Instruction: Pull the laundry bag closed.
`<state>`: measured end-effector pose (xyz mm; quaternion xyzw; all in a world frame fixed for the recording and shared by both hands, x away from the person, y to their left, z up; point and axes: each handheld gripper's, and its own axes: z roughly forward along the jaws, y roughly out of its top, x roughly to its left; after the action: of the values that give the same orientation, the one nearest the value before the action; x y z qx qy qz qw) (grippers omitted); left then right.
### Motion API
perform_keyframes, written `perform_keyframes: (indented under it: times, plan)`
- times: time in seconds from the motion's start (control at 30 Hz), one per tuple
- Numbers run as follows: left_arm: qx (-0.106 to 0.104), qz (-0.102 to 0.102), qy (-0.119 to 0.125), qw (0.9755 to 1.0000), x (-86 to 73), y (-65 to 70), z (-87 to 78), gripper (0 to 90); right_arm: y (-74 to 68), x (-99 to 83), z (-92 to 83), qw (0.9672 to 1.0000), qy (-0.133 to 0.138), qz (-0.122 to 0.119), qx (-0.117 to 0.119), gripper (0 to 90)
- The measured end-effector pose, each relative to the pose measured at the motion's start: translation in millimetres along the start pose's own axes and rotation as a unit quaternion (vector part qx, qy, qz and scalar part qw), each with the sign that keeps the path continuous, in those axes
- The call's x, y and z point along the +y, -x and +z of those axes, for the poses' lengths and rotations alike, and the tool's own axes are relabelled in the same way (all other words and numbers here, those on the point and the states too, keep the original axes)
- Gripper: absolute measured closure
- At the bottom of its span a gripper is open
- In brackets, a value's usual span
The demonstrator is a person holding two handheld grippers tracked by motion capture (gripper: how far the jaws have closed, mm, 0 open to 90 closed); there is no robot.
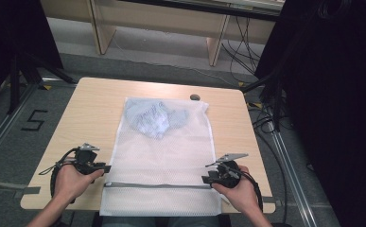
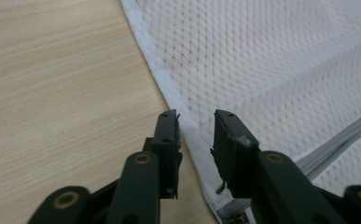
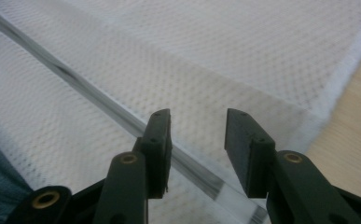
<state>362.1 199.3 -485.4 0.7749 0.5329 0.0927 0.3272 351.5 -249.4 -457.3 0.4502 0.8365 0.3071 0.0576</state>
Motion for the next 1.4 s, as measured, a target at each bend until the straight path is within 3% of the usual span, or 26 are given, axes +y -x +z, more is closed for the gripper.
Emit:
perform_keyframes:
  times: [0.13, 0.17, 0.2, 0.23, 0.27, 0.43, 0.53, 0.57, 0.6, 0.63, 0.67, 0.73, 0.77, 0.8, 0.97, 1.03, 1.1, 1.13, 1.17, 1.2, 1.23, 1.27, 1.3, 1.33, 1.37, 1.4]
  plan:
    - [-0.002, 0.006, -0.02, 0.9998, 0.8, 0.5, -2.5, 76.0, -10.4, 3.2, 2.3, 0.9999, 0.0, -0.007, 0.016, 66.7]
    - [-0.002, 0.006, -0.02, 0.9998, 0.8, 0.5, -2.5, 77.2, -12.2, 3.9, 5.1, 0.9995, 0.014, -0.016, 0.024, 67.4]
    - [-0.001, 0.017, -0.038, 0.9991, 0.6, -0.6, -3.4, 78.6, -15.9, 6.0, 3.9, 0.9995, 0.002, -0.017, 0.027, 68.1]
    - [-0.002, 0.016, -0.039, 0.9991, 0.4, -0.5, -2.6, 79.0, -19.6, 5.2, 7.9, 0.9994, 0.014, -0.013, 0.028, 68.4]
    - [-0.005, 0.018, -0.041, 0.999, 0.6, -0.9, -2.4, 79.6, -20.1, 8.2, 5.8, 0.9993, 0.001, -0.022, 0.032, 69.0]
    - [-0.009, 0.017, -0.05, 0.9985, 1.0, -1.0, -1.7, 82.7, -31.4, 12.7, 13.3, 0.9984, 0.005, -0.016, 0.053, 70.8]
    - [-0.01, 0.022, -0.059, 0.9979, 0.4, 0.0, -0.1, 85.7, -41.2, 19.0, 16.4, 0.9979, -0.006, -0.024, 0.06, 73.3]
    - [-0.009, 0.016, -0.055, 0.9983, 0.1, 1.2, 1.0, 85.9, -42.6, 20.3, 19.0, 0.9976, 0.001, -0.033, 0.061, 74.0]
    - [-0.009, 0.016, -0.055, 0.9983, 0.1, 1.2, 1.0, 86.3, -47.4, 21.1, 20.5, 0.9977, 0.0, -0.023, 0.064, 75.7]
    - [-0.008, 0.023, -0.065, 0.9976, 0.7, 1.6, 0.3, 86.9, -48.8, 23.5, 19.9, 0.997, -0.01, -0.041, 0.065, 76.9]
    - [-0.008, 0.023, -0.065, 0.9976, 0.7, 1.6, 0.3, 87.5, -51.0, 23.7, 22.5, 0.9969, 0.002, -0.041, 0.067, 77.2]
    - [-0.008, 0.021, -0.069, 0.9974, 0.9, 2.9, 0.8, 88.2, -55.0, 25.3, 20.4, 0.997, -0.013, -0.037, 0.066, 77.2]
    - [-0.007, 0.02, -0.07, 0.9973, 0.8, 3.4, 0.9, 88.9, -58.7, 26.0, 24.8, 0.9972, 0.006, -0.039, 0.064, 77.4]
    - [-0.006, 0.023, -0.074, 0.997, 0.7, 3.3, 1.1, 89.1, -62.3, 28.1, 24.5, 0.996, 0.0, -0.047, 0.076, 77.4]
    - [-0.004, 0.014, -0.08, 0.9967, 0.2, 4.8, 3.1, 89.4, -68.8, 33.1, 29.8, 0.9954, -0.012, -0.054, 0.078, 76.7]
    - [-0.013, 0.017, -0.092, 0.9956, 0.6, 3.8, 3.0, 89.4, -72.7, 35.2, 30.4, 0.9961, -0.021, -0.044, 0.074, 76.2]
    - [-0.012, 0.01, -0.09, 0.9959, 0.2, 4.3, 3.5, 89.4, -73.2, 36.4, 31.0, 0.9959, -0.021, -0.048, 0.074, 76.0]
    - [-0.011, 0.018, -0.093, 0.9954, 0.3, 2.9, 2.0, 89.3, -77.4, 38.1, 36.5, 0.9973, 0.001, -0.037, 0.063, 75.1]
    - [-0.011, 0.018, -0.093, 0.9954, 0.3, 2.9, 2.0, 89.4, -77.4, 38.1, 36.5, 0.9973, 0.001, -0.037, 0.063, 75.1]
    - [-0.014, 0.019, -0.082, 0.9964, -1.1, 3.3, 3.5, 89.4, -77.7, 40.3, 34.1, 0.9955, -0.009, -0.053, 0.079, 74.9]
    - [-0.014, 0.019, -0.094, 0.9953, -0.6, 4.2, 3.3, 89.4, -84.3, 42.1, 38.7, 0.9967, -0.008, -0.033, 0.074, 74.7]
    - [-0.009, 0.02, -0.095, 0.9953, -1.3, 5.5, 4.0, 89.4, -84.3, 44.0, 38.1, 0.995, -0.011, -0.051, 0.085, 74.7]
    - [-0.013, 0.017, -0.101, 0.9946, -1.0, 6.4, 4.2, 89.3, -88.0, 45.0, 39.6, 0.9953, -0.016, -0.043, 0.085, 74.7]
    - [-0.014, 0.021, -0.104, 0.9943, -1.0, 6.4, 4.4, 89.4, -89.8, 45.6, 44.8, 0.9943, 0.003, -0.053, 0.092, 74.7]
    - [-0.015, 0.02, -0.104, 0.9942, -1.0, 6.9, 4.9, 89.3, -92.7, 48.1, 43.8, 0.9941, -0.015, -0.053, 0.094, 74.6]
    - [-0.016, 0.016, -0.104, 0.9943, -1.5, 7.5, 5.4, 89.3, -95.0, 49.8, 46.2, 0.9934, -0.013, -0.061, 0.097, 74.6]
